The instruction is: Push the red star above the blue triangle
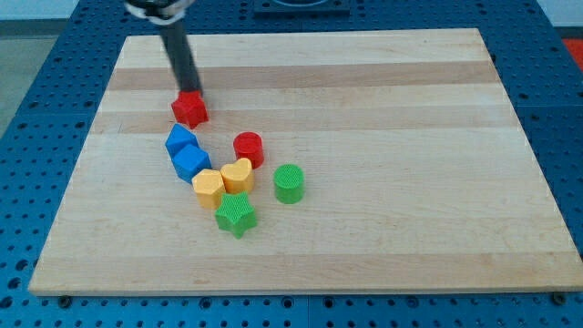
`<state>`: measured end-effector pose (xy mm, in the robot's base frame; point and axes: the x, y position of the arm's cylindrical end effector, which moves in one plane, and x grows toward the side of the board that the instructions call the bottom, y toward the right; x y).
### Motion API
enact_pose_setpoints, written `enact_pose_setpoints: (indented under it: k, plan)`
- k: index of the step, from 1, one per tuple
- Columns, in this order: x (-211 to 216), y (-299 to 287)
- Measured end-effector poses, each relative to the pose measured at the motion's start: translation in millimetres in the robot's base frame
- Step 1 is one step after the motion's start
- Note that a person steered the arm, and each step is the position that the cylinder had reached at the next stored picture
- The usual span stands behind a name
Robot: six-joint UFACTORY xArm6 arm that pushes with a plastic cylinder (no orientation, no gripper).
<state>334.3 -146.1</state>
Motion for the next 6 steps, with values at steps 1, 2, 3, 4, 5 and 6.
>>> enact_pose_setpoints:
  k: [1,2,3,4,5,6]
  plan:
    - [1.2,-15.5]
    - [1.3,-62.5]
    - [3.9,-92.1]
    - [3.9,-58.5]
    - [21.4,-9.7]
    - [26.0,-13.3]
